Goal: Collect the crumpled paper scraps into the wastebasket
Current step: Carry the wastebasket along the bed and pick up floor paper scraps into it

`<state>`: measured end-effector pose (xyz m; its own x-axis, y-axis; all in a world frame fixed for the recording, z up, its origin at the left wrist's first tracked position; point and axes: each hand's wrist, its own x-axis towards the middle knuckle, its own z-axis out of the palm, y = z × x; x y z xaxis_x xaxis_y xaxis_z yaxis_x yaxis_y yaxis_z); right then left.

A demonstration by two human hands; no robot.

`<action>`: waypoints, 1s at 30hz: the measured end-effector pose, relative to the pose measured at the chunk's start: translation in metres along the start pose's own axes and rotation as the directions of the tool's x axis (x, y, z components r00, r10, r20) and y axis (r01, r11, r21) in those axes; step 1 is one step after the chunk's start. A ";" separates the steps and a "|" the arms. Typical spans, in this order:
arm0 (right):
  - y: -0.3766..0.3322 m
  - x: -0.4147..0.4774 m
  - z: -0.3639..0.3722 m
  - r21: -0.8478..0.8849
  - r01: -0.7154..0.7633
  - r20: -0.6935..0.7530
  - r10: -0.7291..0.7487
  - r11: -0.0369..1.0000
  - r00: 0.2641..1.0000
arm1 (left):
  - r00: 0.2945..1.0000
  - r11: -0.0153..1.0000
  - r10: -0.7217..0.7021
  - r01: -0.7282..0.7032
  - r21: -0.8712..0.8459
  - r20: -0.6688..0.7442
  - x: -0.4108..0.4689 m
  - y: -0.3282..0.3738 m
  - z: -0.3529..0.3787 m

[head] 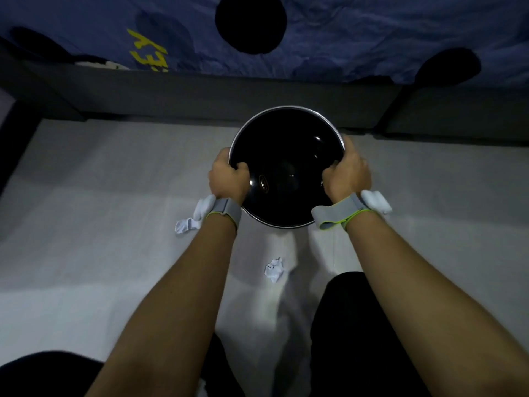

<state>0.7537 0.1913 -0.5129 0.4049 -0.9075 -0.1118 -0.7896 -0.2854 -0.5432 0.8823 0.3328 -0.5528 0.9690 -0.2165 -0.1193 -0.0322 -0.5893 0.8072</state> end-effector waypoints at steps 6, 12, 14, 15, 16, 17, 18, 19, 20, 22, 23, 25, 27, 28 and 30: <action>-0.002 0.001 0.002 -0.012 -0.003 -0.005 0.002 1.000 1.000 | 0.882 0.858 -0.407 0.279 -0.432 -0.238 -0.021 -0.019 0.010; 0.004 0.010 0.007 -0.010 0.023 -0.005 -0.023 1.000 1.000 | 0.909 0.909 -0.413 0.407 -0.091 -0.055 -0.080 -0.106 0.049; 0.005 0.009 0.005 0.007 0.029 -0.017 -0.028 1.000 0.999 | 0.960 0.980 -0.137 0.096 0.173 0.243 -0.101 -0.133 0.062; 0.006 0.009 0.005 0.012 0.031 -0.019 -0.031 0.999 0.999 | 0.914 0.943 -0.072 -0.068 0.325 0.399 -0.109 -0.144 0.067; 0.006 0.008 0.004 0.015 0.032 -0.018 -0.032 0.999 0.999 | 0.850 0.883 -0.065 -0.195 0.427 0.523 -0.115 -0.153 0.070; 0.007 0.008 0.004 0.018 0.033 -0.017 -0.032 0.999 0.999 | 0.786 0.839 -0.095 -0.266 0.474 0.610 -0.120 -0.159 0.072; 0.007 0.007 0.004 0.022 0.031 -0.016 -0.031 0.999 0.999 | 0.743 0.808 -0.100 -0.327 0.489 0.662 -0.123 -0.163 0.074; 0.006 0.006 0.005 0.022 0.025 -0.017 -0.025 0.999 1.000 | 0.717 0.801 -0.097 -0.356 0.482 0.691 -0.122 -0.170 0.076; 0.006 0.006 0.005 0.020 0.018 -0.019 -0.018 1.000 1.000 | 0.719 0.815 -0.084 -0.349 0.463 0.689 -0.119 -0.172 0.077; 0.005 0.006 0.006 0.009 0.005 -0.021 -0.005 1.000 1.000 | 0.799 0.893 -0.069 -0.218 0.394 0.598 -0.111 -0.168 0.077; 0.005 0.006 0.005 0.003 0.001 -0.021 -0.001 1.000 1.000 | 0.872 0.949 -0.088 -0.074 0.307 0.482 -0.106 -0.158 0.072; 0.006 0.006 0.005 -0.005 -0.005 -0.015 0.005 1.000 1.000 | 0.959 0.969 -0.245 0.248 -0.002 0.139 -0.087 -0.128 0.055; 0.007 0.006 0.004 -0.001 -0.013 -0.009 0.013 1.000 1.000 | 0.926 0.942 -0.313 0.276 -0.190 -0.212 -0.066 -0.093 0.027; 0.007 0.005 0.003 0.005 -0.017 -0.008 0.017 1.000 1.000 | 0.904 0.952 -0.255 0.171 -0.254 -0.345 -0.055 -0.076 0.013; 0.007 0.005 0.002 0.014 -0.023 -0.006 0.023 1.000 1.000 | 0.875 0.947 -0.067 -0.095 -0.307 -0.479 -0.041 -0.041 -0.007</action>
<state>0.7508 0.1856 -0.5188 0.3833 -0.9159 -0.1191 -0.7924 -0.2599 -0.5519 0.8456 0.3713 -0.5773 0.9676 0.2228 0.1184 -0.0478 -0.2986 0.9532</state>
